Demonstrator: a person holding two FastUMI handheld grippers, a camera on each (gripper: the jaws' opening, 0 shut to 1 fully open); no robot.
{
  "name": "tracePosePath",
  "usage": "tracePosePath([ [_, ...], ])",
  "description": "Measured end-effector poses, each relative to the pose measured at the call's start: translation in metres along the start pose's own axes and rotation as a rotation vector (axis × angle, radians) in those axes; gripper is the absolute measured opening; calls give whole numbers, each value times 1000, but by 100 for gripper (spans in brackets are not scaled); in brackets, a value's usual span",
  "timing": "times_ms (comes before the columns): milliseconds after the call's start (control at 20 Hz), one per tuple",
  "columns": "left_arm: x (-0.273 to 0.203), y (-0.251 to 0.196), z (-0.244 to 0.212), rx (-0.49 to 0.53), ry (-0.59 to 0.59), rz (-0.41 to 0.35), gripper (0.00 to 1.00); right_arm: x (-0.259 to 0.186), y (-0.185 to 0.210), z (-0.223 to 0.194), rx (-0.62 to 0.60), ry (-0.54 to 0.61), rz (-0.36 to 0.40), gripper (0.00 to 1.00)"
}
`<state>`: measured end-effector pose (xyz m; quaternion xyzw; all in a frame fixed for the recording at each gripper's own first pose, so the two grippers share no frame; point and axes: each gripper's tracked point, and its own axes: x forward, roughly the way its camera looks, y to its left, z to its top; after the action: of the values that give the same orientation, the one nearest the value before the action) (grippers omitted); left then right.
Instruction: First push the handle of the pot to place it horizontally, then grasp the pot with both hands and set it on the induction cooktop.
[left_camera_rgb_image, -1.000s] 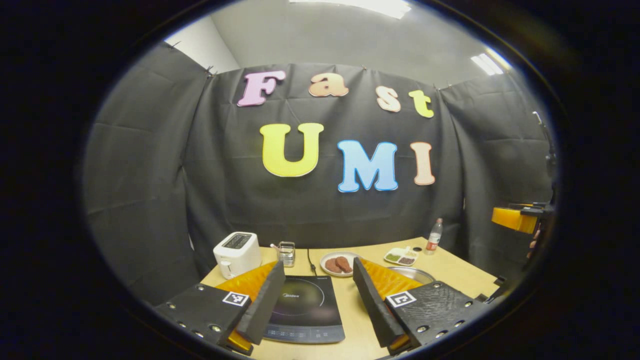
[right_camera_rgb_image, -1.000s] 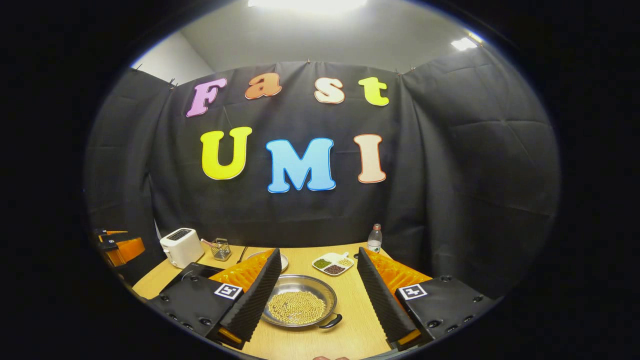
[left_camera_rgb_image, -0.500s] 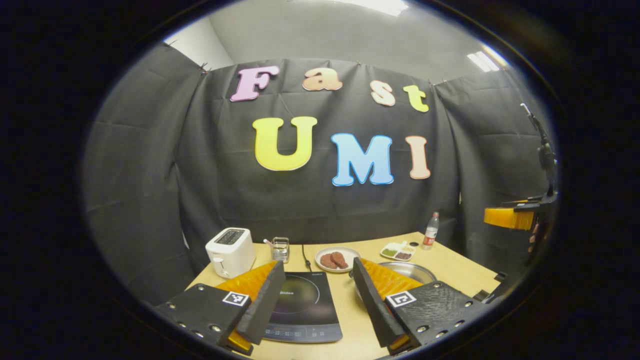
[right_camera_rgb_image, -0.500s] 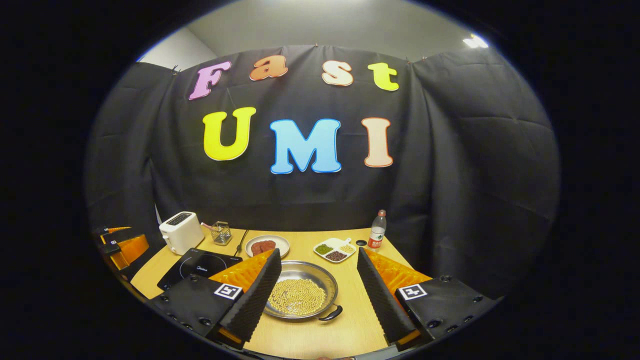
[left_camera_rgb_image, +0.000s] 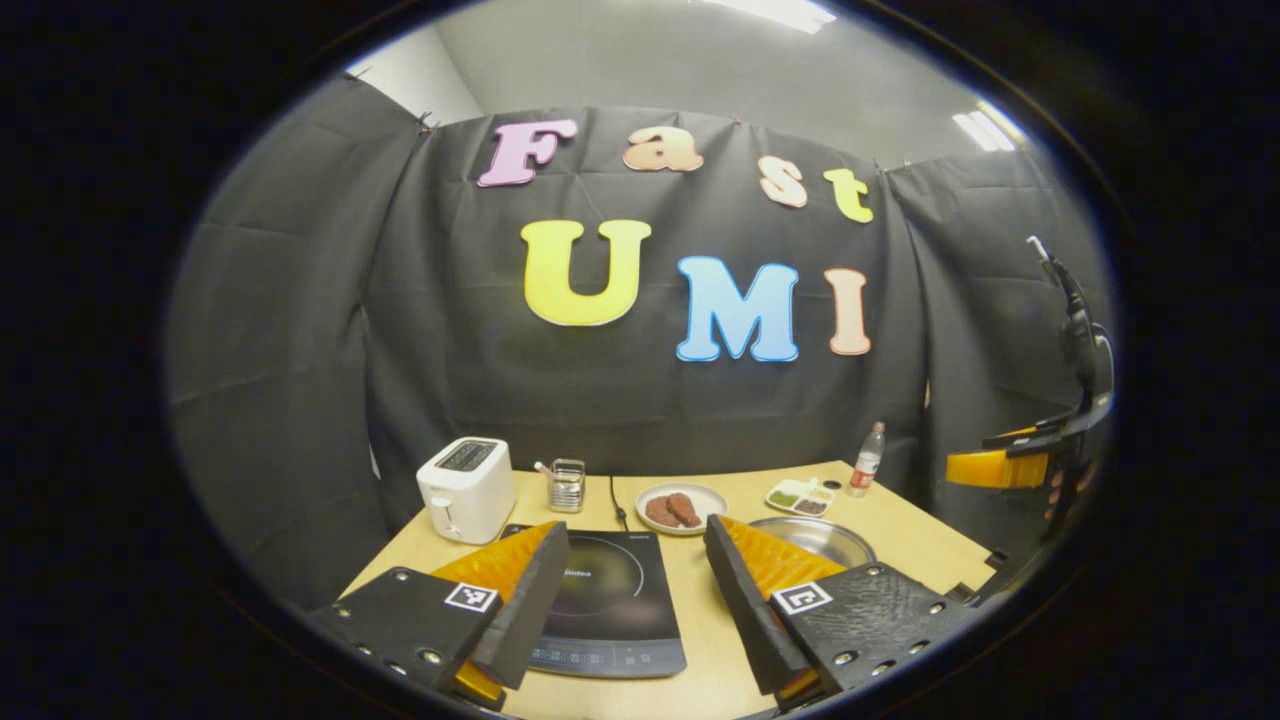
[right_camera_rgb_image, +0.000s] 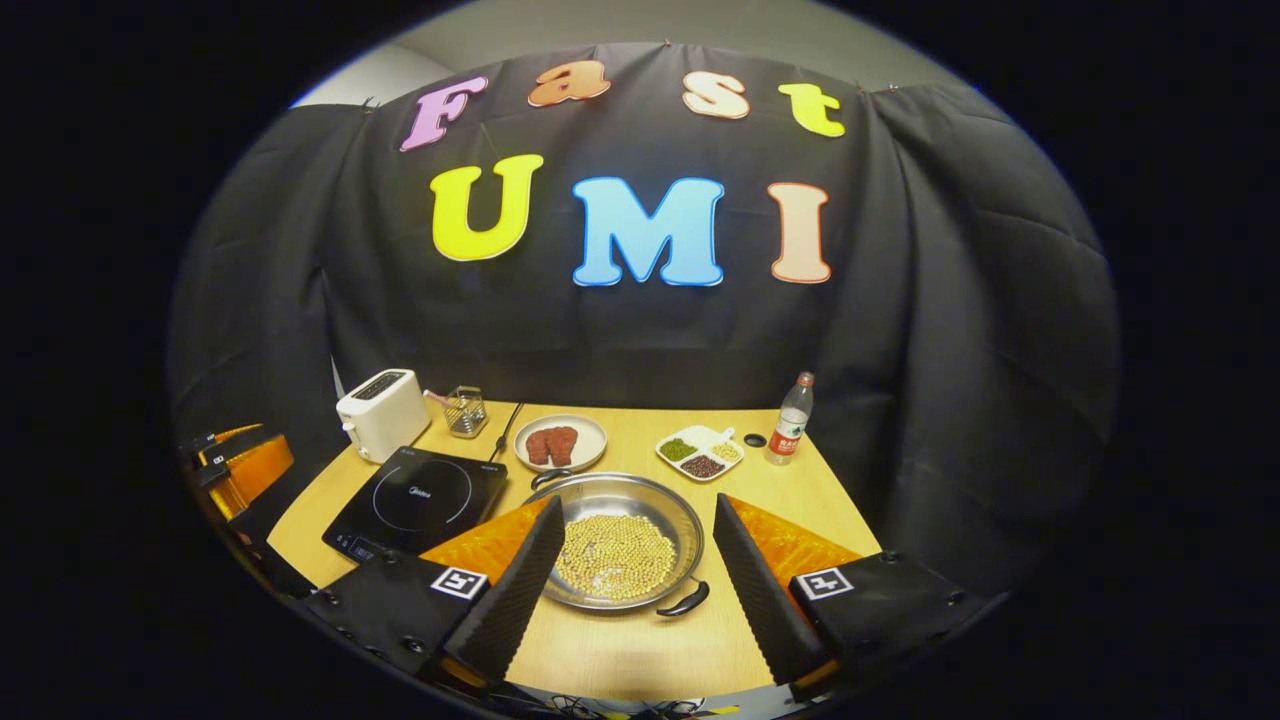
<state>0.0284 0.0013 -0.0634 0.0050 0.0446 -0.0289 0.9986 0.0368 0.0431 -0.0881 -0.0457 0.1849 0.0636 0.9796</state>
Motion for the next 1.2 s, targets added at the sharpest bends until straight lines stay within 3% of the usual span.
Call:
tracePosePath([
  [50, 0, 1, 0, 10, 3, 5, 84, 4, 2, -7, -5, 22, 11, 89],
  [100, -3, 0, -2, 17, 8, 6, 81, 7, 4, -15, -9, 44, 23, 88],
  [150, -3, -2, -3, 21, 14, 7, 81, 11, 4, -22, -10, 66, 33, 74],
  [300, -1, -5, -6, 25, 31, 20, 84, 22, 11, -43, -16, 134, 90, 50],
  [350, 1, -7, -6, 29, 35, 28, 84, 26, 12, -49, -20, 159, 111, 38],
  [400, 2, -10, -7, 30, 43, 35, 84, 27, 10, -57, -15, 185, 129, 40],
  [500, 6, -17, -10, 21, 54, 44, 81, 33, 9, -74, 0, 239, 167, 10],
  [550, 8, -21, -11, 13, 63, 46, 84, 36, 12, -86, -4, 275, 190, 3],
  [650, 12, -25, -20, 5, 89, 62, 81, 35, 2, -112, -31, 333, 194, 6],
  [800, 12, -31, -24, -1, 109, 84, 84, 49, 9, -137, 1, 430, 254, 0],
  [1000, 14, -36, -34, 8, 142, 109, 81, 63, 1, -165, -42, 500, 272, 2],
  [1050, 14, -37, -35, 8, 147, 115, 84, 67, 1, -171, -52, 513, 281, 2],
  [1200, 14, -41, -40, 2, 162, 132, 81, 71, 5, -188, -12, 580, 324, 0],
])
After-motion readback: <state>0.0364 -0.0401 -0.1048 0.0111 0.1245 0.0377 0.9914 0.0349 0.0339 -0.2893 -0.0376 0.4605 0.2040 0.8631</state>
